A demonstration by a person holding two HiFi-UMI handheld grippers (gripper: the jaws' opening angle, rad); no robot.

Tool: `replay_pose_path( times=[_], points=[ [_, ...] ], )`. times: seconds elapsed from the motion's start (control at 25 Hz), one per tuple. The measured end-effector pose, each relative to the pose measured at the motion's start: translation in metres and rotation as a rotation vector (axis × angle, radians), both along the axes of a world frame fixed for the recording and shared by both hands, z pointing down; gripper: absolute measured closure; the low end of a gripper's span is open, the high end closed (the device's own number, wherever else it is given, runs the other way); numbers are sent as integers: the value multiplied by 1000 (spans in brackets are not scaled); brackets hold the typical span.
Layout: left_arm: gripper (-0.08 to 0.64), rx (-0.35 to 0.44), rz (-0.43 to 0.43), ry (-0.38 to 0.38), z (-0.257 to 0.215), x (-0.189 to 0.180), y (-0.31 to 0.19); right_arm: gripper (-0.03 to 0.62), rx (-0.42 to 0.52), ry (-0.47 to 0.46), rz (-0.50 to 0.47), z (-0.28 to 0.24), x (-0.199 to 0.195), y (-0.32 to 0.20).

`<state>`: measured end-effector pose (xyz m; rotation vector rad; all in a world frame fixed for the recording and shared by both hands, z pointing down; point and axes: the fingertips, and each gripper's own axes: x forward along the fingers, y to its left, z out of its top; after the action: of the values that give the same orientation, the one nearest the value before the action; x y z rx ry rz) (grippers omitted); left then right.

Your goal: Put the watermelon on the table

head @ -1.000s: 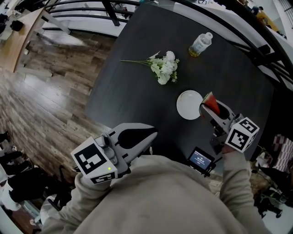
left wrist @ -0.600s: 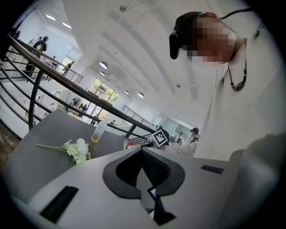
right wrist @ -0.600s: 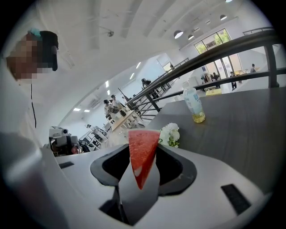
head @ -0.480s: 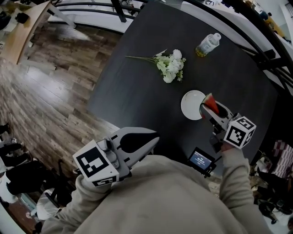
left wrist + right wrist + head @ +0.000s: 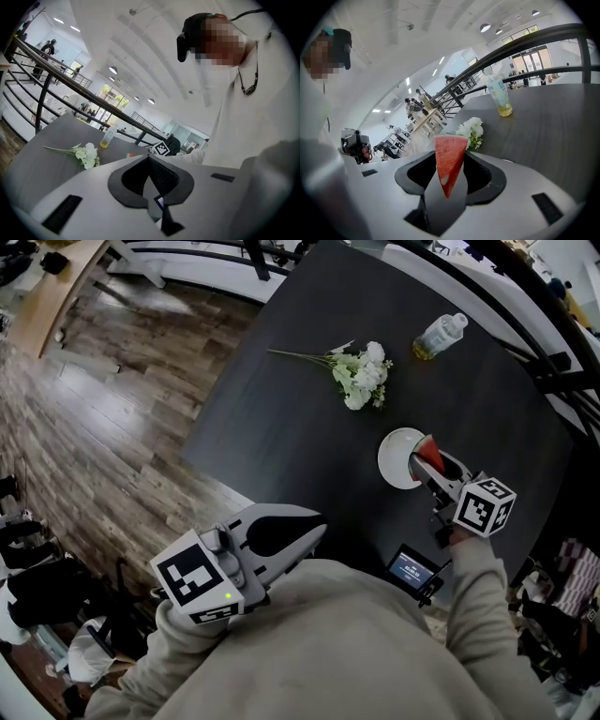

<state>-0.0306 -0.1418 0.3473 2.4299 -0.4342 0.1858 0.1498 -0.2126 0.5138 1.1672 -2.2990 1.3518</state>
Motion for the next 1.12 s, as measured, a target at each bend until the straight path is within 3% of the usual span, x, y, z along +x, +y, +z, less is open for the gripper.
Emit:
replay_pose_path(
  times=[1.12],
  points=[
    [557, -29, -56, 1, 9, -13, 6, 396, -116, 76, -37, 70, 5, 2]
  ],
)
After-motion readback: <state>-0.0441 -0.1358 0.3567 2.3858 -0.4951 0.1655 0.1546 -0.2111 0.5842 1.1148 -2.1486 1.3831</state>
